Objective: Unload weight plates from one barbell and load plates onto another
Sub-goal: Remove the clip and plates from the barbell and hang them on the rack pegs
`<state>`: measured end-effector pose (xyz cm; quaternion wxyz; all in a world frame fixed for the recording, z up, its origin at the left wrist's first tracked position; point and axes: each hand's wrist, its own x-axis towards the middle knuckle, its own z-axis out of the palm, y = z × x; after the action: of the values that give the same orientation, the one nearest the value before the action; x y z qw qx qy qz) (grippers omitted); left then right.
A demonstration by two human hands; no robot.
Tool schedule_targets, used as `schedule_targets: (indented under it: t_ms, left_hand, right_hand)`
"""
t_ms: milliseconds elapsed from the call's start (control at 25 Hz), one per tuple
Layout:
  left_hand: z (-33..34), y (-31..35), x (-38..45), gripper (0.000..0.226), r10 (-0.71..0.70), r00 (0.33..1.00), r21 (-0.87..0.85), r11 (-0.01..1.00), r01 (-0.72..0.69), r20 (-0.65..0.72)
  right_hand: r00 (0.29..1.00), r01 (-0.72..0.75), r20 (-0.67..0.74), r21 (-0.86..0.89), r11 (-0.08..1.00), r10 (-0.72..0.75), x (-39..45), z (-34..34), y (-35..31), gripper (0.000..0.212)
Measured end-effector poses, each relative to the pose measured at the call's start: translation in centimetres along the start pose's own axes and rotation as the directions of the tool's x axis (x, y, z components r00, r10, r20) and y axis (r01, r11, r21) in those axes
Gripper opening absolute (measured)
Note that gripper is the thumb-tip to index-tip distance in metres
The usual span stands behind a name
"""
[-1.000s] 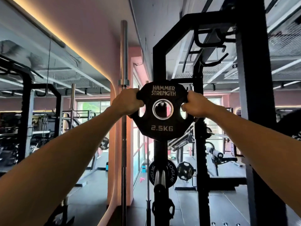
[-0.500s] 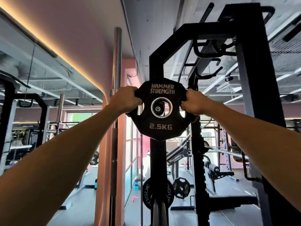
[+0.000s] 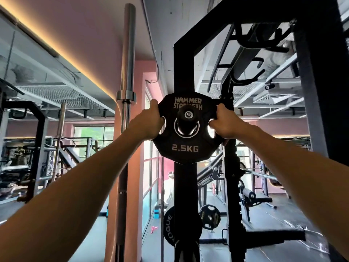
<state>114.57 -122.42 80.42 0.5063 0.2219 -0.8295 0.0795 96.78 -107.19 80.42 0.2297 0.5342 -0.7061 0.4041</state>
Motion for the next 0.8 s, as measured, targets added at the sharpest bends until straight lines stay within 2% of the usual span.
schedule_targets:
  t_ms: [280,520,680,800]
  left_hand:
    - [6.2,-3.0,2.9,0.018,-0.028,0.999,-0.013,1.0,0.028,-0.034]
    - [8.8,-4.3,4.0,0.032,0.008,0.999,-0.05,0.999,-0.011,-0.041]
    - [8.1,-3.7,3.6,0.033,-0.009,0.999,0.023,1.0,0.01,-0.053]
    - [7.5,-2.9,2.9,0.031,-0.094,0.995,0.114,0.989,0.091,0.026]
  right_hand:
    - [0.998,-0.056,-0.037,0.047,0.997,0.058,4.0,4.5,3.2,0.026]
    - [0.999,-0.033,-0.023,0.091,0.995,0.035,6.5,6.4,5.5,0.016]
    - [0.998,-0.065,-0.001,0.089,0.994,0.065,5.5,5.9,4.8,0.029]
    - [0.996,-0.094,-0.001,-0.029,0.995,0.094,4.3,6.0,4.3,0.04]
